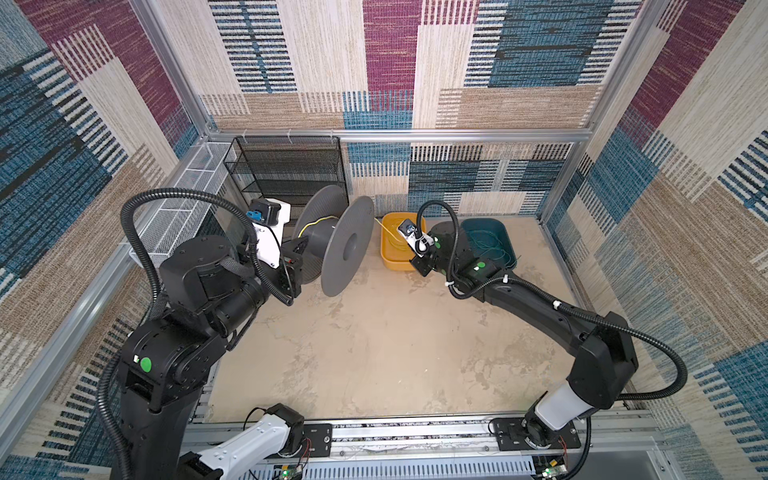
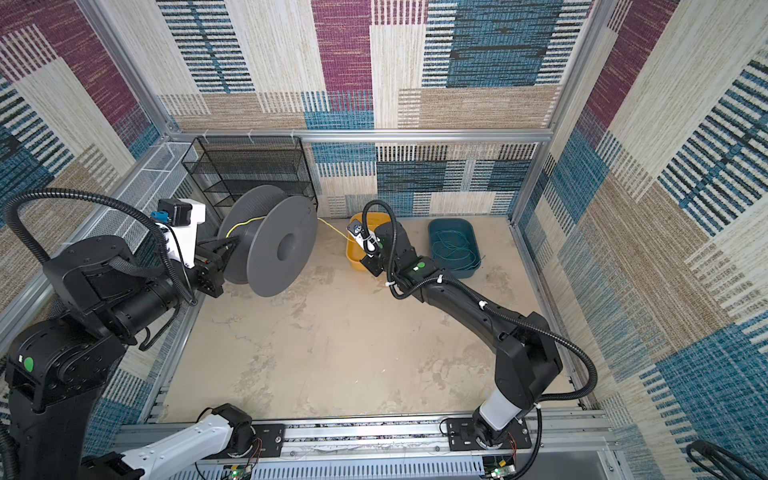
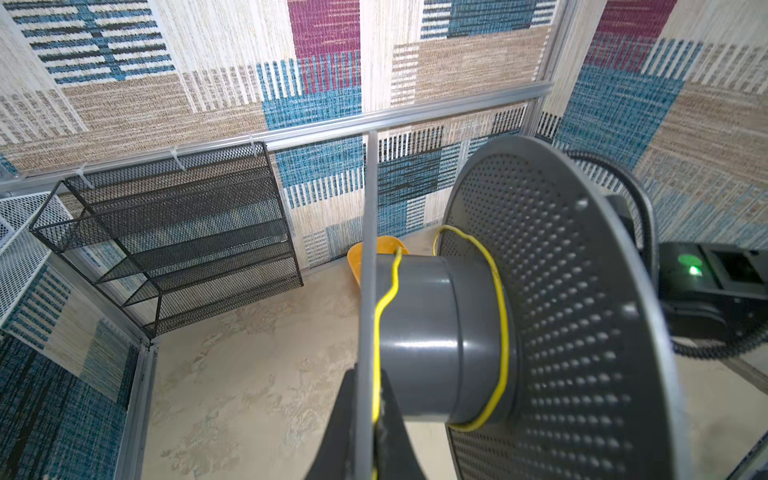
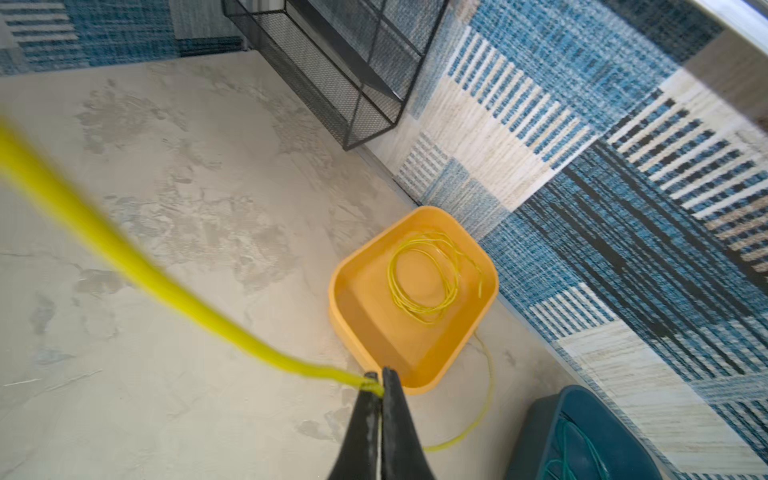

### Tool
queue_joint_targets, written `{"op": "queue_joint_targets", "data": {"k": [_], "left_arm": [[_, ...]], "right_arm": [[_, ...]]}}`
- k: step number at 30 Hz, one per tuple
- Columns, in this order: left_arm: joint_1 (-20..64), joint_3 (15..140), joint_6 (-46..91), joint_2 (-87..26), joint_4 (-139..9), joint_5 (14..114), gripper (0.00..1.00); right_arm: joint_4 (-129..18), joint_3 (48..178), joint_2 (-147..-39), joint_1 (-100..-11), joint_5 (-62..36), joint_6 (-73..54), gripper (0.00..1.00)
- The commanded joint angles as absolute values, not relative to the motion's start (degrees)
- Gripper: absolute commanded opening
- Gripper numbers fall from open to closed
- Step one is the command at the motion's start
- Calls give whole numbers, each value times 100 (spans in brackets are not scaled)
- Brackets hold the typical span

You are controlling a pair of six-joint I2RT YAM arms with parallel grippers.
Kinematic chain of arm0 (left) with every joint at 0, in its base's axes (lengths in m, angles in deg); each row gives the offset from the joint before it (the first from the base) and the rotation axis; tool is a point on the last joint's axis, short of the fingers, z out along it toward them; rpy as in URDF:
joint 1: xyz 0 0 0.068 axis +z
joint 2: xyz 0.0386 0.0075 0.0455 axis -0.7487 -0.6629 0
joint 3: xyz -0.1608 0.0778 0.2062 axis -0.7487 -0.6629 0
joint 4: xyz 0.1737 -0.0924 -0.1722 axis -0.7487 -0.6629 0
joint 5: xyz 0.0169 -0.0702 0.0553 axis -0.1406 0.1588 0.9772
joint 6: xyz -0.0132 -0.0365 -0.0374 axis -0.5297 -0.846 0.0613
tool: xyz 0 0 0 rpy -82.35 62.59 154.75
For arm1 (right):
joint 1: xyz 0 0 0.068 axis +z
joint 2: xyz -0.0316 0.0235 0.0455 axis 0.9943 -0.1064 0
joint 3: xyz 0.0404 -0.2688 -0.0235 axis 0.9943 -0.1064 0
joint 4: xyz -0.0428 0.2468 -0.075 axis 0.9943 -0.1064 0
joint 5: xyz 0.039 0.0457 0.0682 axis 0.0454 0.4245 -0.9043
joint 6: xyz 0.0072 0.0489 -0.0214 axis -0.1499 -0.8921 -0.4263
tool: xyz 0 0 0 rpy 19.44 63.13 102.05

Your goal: Wrap the cables

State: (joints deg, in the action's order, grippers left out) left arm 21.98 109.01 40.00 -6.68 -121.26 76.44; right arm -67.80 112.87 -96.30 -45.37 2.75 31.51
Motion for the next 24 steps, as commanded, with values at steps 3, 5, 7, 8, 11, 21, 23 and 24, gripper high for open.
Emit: {"op": "queue_joint_targets", "data": {"k": [3, 5, 7, 8, 11, 21, 23, 24], "left_arm": [[2227, 11208, 3590, -897, -11089, 8080, 0], [2242, 11269, 3547, -987, -10927, 8191, 0], [2256, 11277, 3482, -1064, -10703, 8302, 0], [2277, 11278, 3440, -1115, -10621, 8338, 0], [2307, 11313, 3271, -1265, -10408, 8333, 0], [2374, 10405, 2776, -1473, -9412, 8704, 0], [2372, 9921, 2852, -1356, -9144, 8744, 0], [2378, 9661, 2893, -1300, -9036, 8839, 0]], "right_arm": [[-6632, 10964, -9195, -4216, 160, 2777, 0], [-6738, 10913, -9084, -4034, 187, 2712, 0], [-6827, 10838, -8978, -3801, 233, 2636, 0], [-6861, 10791, -8929, -3703, 227, 2613, 0], [-6916, 10670, -8833, -3454, 130, 2440, 0], [-6288, 10029, -8427, -2761, -915, 1394, 0], [-5988, 9775, -8337, -2748, -1177, 1129, 0], [-5887, 9679, -8340, -2741, -1326, 1021, 0]]}}
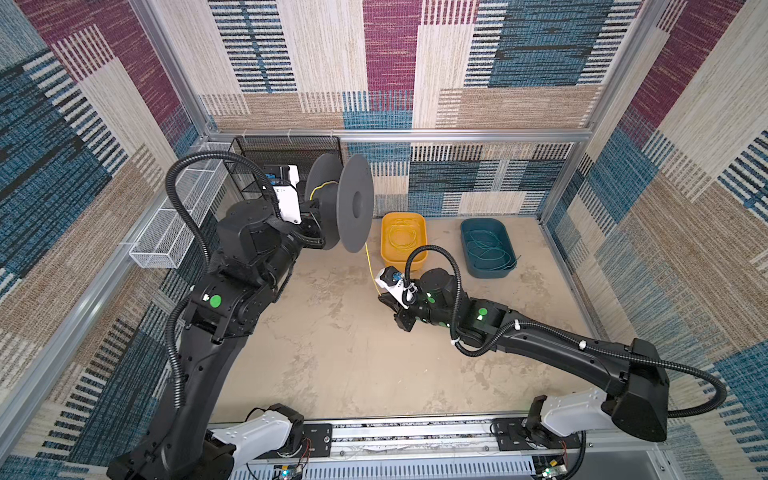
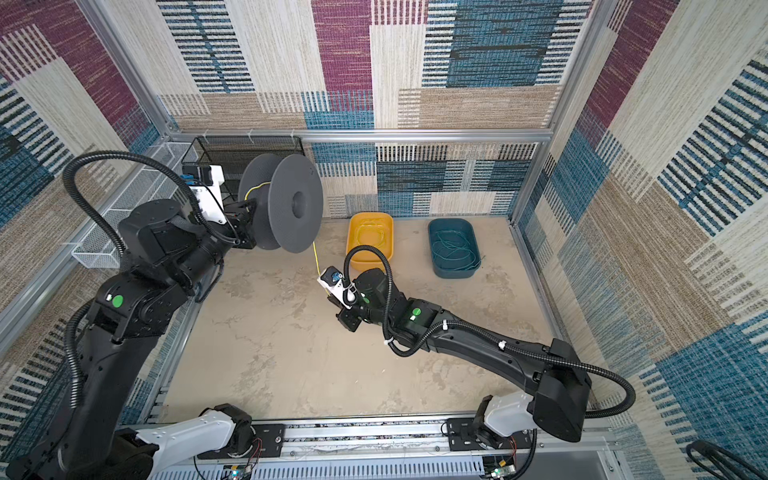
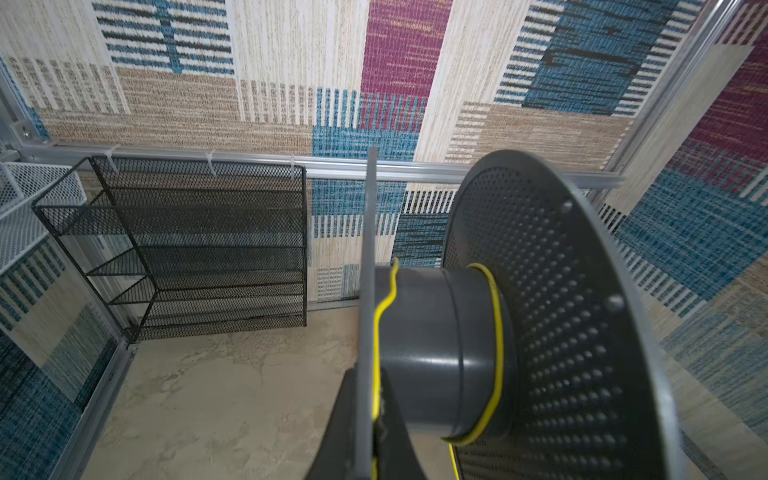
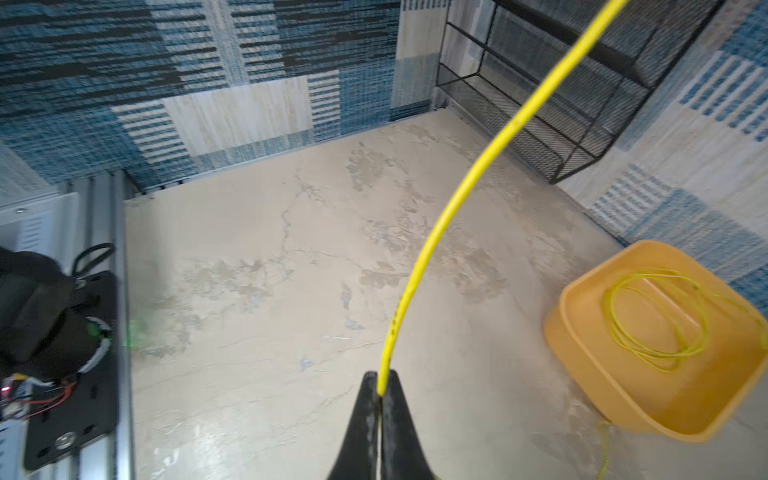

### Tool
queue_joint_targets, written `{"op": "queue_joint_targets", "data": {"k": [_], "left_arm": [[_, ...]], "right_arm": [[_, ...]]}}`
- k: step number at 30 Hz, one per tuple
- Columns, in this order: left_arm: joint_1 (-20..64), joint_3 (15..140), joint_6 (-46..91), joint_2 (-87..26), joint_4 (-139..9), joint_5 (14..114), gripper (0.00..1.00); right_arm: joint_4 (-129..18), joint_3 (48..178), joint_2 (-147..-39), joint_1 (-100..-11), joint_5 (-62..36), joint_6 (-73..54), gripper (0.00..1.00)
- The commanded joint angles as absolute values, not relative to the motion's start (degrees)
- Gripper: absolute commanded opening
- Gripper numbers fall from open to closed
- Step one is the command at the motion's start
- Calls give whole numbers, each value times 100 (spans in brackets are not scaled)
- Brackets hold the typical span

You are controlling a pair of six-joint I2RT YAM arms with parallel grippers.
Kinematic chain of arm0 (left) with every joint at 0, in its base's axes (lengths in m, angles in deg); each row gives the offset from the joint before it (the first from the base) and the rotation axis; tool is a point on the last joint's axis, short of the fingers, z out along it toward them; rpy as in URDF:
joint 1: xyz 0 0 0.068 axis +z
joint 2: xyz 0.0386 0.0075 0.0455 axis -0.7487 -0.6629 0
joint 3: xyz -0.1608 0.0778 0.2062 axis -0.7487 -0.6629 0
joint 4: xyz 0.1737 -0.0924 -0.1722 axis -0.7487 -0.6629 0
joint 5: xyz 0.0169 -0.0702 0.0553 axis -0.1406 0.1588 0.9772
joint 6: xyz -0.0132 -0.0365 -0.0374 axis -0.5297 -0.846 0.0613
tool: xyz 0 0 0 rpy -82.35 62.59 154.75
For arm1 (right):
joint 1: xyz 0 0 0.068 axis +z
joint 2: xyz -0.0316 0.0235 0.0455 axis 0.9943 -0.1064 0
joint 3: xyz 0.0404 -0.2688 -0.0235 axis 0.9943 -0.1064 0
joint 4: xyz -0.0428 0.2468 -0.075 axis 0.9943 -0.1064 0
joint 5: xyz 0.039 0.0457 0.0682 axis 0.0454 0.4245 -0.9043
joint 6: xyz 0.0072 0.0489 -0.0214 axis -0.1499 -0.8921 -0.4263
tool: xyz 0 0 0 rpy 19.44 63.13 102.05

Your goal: Wrap the cables

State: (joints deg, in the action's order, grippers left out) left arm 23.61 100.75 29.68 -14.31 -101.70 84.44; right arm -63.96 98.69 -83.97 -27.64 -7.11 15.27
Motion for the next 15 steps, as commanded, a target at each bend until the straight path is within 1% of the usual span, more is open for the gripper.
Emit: {"op": "queue_joint_targets", "data": {"k": [1, 4, 7, 12, 15], "left_arm": [[2374, 9467, 2940, -1252, -8970, 8932, 0], [2410, 8908, 3033, -1132, -8742, 9205, 0], [2437, 8657, 3027, -1137, -8721, 9386, 0], [2431, 8408, 3270, -1207, -8748, 9712, 0], [2439, 8225, 3524, -1195, -8827, 9810, 0]], "right_arm": [[-5836, 9621, -8360, -2725, -1392, 943, 0], [-5689, 9480, -8462, -2582, -1531, 785, 0], [-5736, 9558, -8591, -2347, -1484, 738, 0], [-6222, 9924, -8594, -2162, -1193, 860, 0], [-6512, 10063, -8560, -2151, -1271, 953, 0]]}}
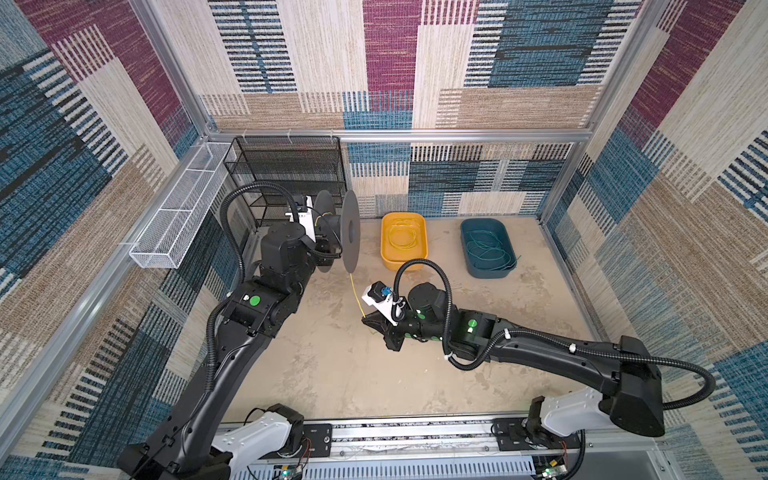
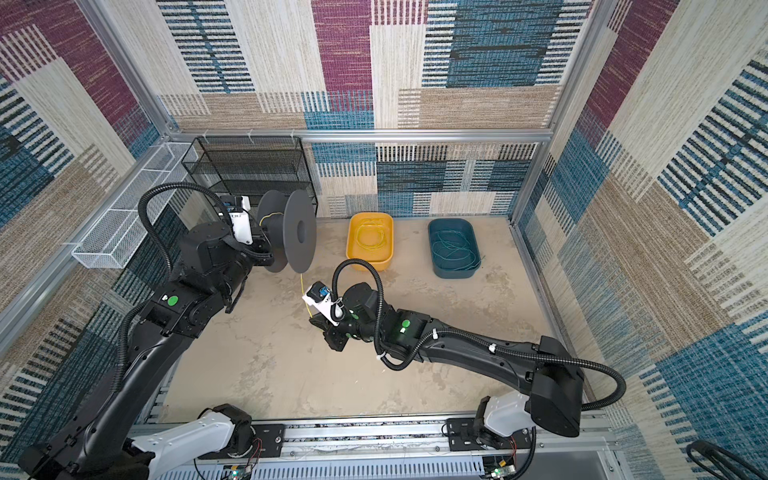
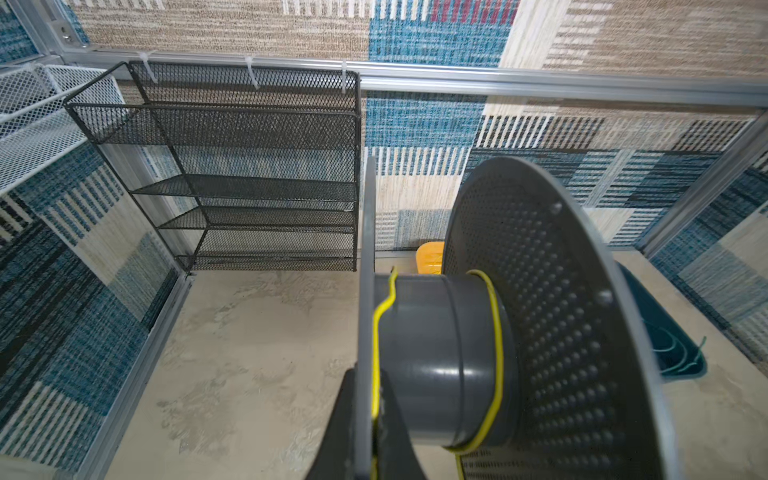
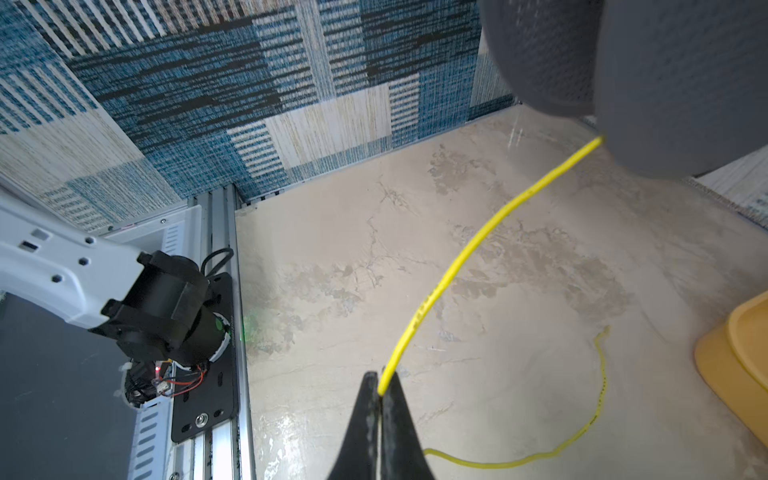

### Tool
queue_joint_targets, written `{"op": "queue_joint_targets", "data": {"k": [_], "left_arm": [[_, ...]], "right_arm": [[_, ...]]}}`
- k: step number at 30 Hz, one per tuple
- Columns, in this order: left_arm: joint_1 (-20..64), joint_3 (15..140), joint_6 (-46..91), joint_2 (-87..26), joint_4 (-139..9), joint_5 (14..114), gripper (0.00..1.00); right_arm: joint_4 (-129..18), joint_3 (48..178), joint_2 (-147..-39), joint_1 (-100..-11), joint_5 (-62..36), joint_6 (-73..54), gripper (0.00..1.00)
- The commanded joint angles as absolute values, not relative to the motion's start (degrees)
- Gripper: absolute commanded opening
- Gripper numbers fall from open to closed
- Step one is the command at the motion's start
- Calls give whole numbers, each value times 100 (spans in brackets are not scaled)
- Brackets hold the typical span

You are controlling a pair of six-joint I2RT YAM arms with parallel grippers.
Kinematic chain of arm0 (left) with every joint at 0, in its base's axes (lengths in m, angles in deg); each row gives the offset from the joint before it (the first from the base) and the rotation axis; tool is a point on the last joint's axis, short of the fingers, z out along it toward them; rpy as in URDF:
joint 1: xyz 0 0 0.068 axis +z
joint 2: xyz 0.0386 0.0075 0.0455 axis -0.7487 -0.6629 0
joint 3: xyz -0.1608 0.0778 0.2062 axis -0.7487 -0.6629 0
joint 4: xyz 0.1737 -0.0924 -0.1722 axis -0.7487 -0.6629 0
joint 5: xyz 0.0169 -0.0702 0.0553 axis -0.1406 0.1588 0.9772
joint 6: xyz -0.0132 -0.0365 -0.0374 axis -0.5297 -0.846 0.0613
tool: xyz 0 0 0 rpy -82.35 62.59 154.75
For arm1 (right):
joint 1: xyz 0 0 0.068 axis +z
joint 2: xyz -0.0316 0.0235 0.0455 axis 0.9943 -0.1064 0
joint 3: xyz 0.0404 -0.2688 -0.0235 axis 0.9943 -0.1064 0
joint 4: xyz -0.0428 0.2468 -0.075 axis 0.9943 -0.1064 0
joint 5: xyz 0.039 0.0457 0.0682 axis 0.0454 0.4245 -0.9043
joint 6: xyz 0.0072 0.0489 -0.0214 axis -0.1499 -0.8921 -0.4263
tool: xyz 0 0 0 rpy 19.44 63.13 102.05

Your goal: Wrap the cables

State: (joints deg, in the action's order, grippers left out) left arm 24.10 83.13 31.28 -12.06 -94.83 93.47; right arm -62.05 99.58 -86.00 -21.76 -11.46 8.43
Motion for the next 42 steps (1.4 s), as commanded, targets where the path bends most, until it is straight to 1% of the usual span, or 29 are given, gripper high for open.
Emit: {"op": "queue_joint_targets", "data": {"k": [1, 8, 11, 16, 23, 29, 32, 34, 40, 41, 42], "left_arm": [[2437, 8106, 3568, -1164, -8835, 9852, 0], [2426, 6973, 3337, -705, -8694, 9930, 0], [2427, 6646, 3336, -562, -8622, 10074, 0], [2424, 6521, 3270, -580, -8683, 10108, 0], [2429, 6320, 2969, -519, -8699, 10055, 0], [2425, 6018, 2822, -274, -8675, 9993, 0], [2428, 6007, 2881, -240, -8737, 10019, 0], [2425, 5987, 2908, -199, -8753, 10037, 0], [2431, 5980, 3013, -138, -8859, 10070, 0], [2427, 5963, 3017, -105, -8874, 10068, 0], [2429, 5945, 3015, -71, -8890, 10066, 0]], "right_arm": [[-6533, 10049, -8573, -2154, -1330, 960, 0], [-6060, 9867, -9066, -2149, -1970, 642, 0], [-6012, 10001, -9140, -2148, -2055, 594, 1], [-6239, 10116, -9252, -2150, -1870, 821, 4], [-6101, 10025, -9560, -2146, -2252, 550, 8], [-6188, 10195, -9650, -2150, -2218, 486, 19], [-6403, 10270, -9588, -2149, -1908, 531, 26], [-6543, 10246, -9439, -2156, -1697, 578, 32], [-6877, 9980, -8710, -2255, -1101, 542, 40], [-6890, 9879, -8552, -2335, -888, 510, 43], [-6888, 9783, -8414, -2451, -653, 439, 48]]}}
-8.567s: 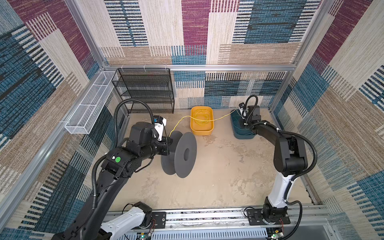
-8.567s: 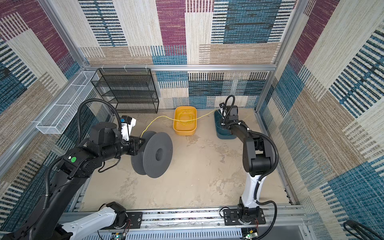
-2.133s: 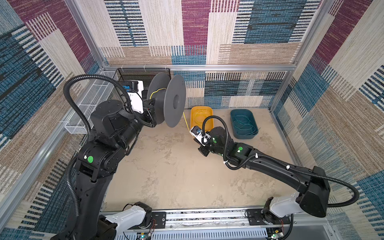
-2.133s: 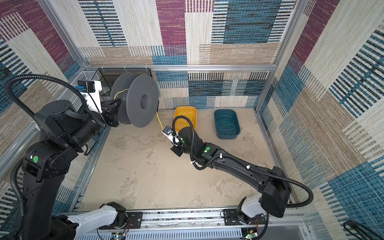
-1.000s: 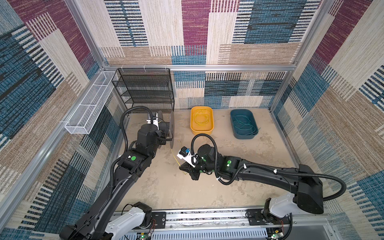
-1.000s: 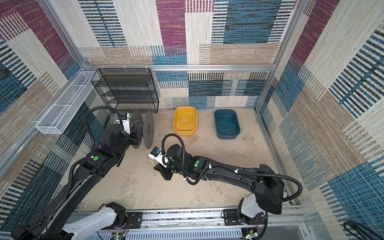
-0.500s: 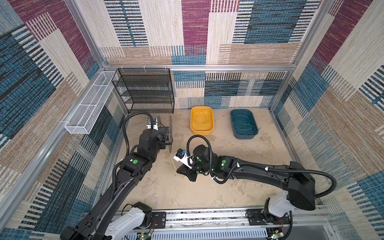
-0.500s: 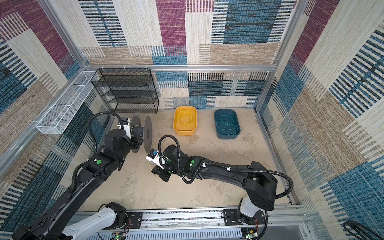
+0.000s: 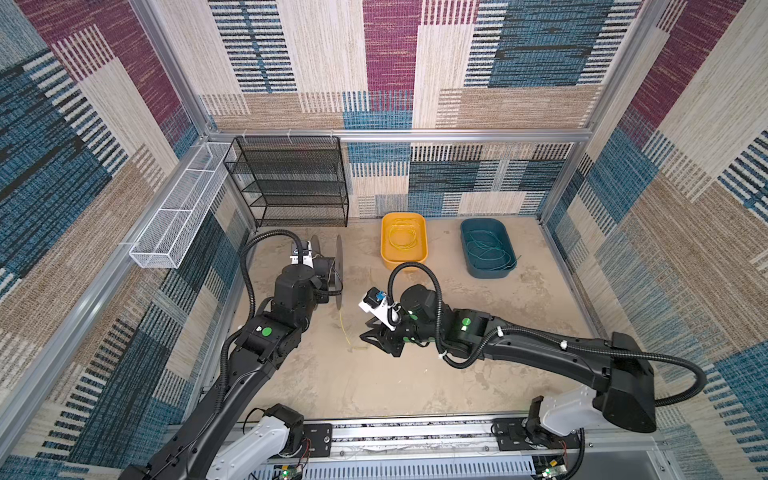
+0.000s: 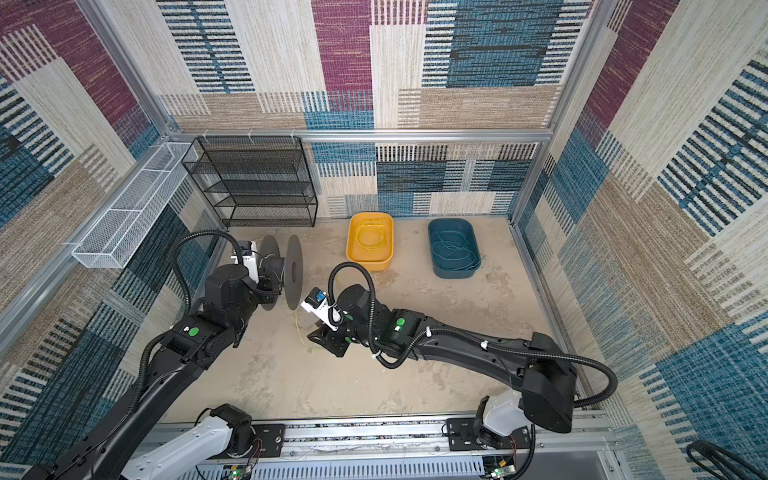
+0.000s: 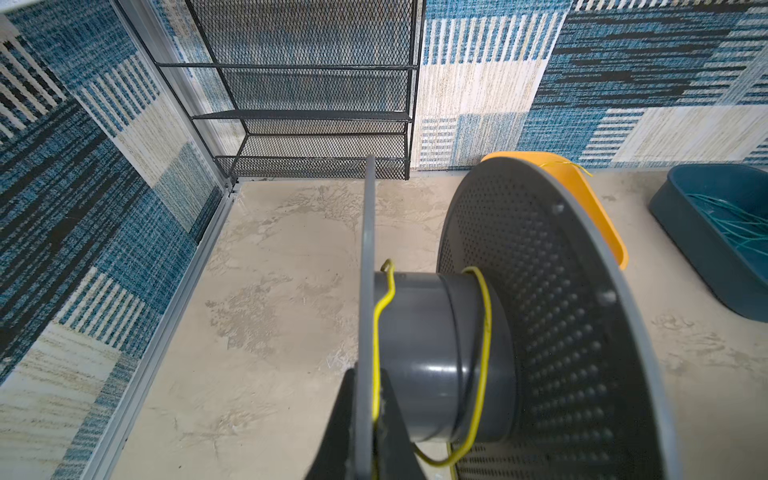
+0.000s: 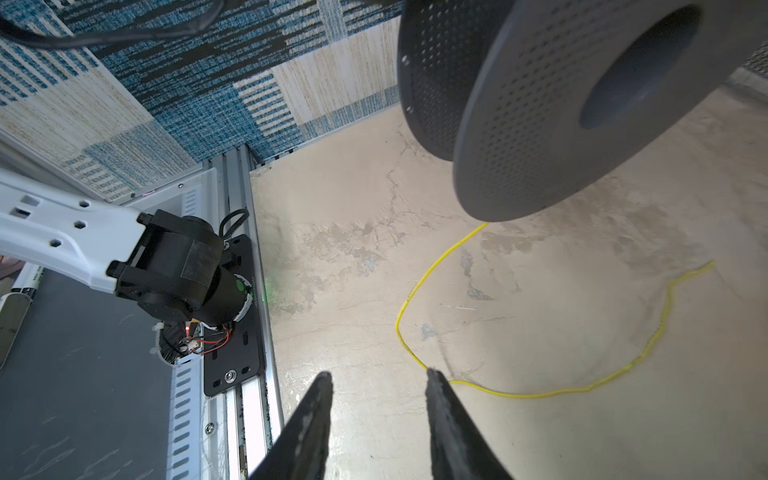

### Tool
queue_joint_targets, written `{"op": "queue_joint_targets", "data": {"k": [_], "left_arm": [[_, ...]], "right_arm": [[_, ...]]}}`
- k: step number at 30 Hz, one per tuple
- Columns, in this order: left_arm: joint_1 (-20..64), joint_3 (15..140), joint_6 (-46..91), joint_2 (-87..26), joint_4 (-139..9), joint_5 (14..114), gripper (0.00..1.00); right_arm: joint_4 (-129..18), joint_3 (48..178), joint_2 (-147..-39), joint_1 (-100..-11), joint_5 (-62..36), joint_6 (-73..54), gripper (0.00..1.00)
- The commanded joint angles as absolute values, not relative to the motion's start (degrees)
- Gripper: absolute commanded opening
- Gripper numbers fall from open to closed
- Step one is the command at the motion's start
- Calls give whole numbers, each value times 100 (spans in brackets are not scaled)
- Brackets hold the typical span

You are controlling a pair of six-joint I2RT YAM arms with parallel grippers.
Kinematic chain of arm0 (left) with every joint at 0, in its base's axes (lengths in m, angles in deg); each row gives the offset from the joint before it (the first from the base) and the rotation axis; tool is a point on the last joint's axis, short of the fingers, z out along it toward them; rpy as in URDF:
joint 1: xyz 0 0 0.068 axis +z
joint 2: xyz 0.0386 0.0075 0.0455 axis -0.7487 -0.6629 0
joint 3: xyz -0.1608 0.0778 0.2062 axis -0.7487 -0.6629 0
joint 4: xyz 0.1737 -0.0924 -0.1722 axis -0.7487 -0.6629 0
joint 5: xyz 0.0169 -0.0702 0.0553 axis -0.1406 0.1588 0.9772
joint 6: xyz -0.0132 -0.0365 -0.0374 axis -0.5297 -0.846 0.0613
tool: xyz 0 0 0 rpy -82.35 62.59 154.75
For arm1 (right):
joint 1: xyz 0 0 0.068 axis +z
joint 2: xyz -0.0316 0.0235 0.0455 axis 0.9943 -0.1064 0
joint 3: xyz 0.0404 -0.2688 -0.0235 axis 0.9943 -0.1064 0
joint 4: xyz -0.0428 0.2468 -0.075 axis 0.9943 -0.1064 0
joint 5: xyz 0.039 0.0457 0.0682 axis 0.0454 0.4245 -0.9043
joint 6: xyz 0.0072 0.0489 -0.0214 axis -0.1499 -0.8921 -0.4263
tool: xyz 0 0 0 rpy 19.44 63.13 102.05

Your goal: Wrap the cables

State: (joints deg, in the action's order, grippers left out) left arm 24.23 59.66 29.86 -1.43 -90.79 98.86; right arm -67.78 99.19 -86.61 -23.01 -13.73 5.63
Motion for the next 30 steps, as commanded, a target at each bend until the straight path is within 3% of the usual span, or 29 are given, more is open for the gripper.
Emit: {"op": "queue_joint_targets", "data": {"k": [1, 7, 17, 24, 26, 30], "left_arm": [[2429, 5930, 3016, -46, -8907, 10059, 0], [2427, 5866, 2981, 37, -9007, 10037, 0], [2439, 5838, 3059, 220, -9108, 10046, 0], [2436, 5828, 3076, 285, -9144, 9952, 0], [2438, 5854, 3118, 298, -9175, 9957, 0], [2439, 5907, 3164, 315, -9185, 9949, 0]], "right_arm": [[-6897, 9736, -8355, -2570, -491, 389, 49], [-6819, 10174, -9427, -3352, -56, 38, 49], [-6882, 12077, -12183, -3700, 251, 115, 44], [-7072, 12763, -13123, -3859, 117, 58, 43], [-7095, 12931, -13276, -3906, 24, 14, 40], [-7069, 12881, -13337, -3924, -156, -52, 25]]}}
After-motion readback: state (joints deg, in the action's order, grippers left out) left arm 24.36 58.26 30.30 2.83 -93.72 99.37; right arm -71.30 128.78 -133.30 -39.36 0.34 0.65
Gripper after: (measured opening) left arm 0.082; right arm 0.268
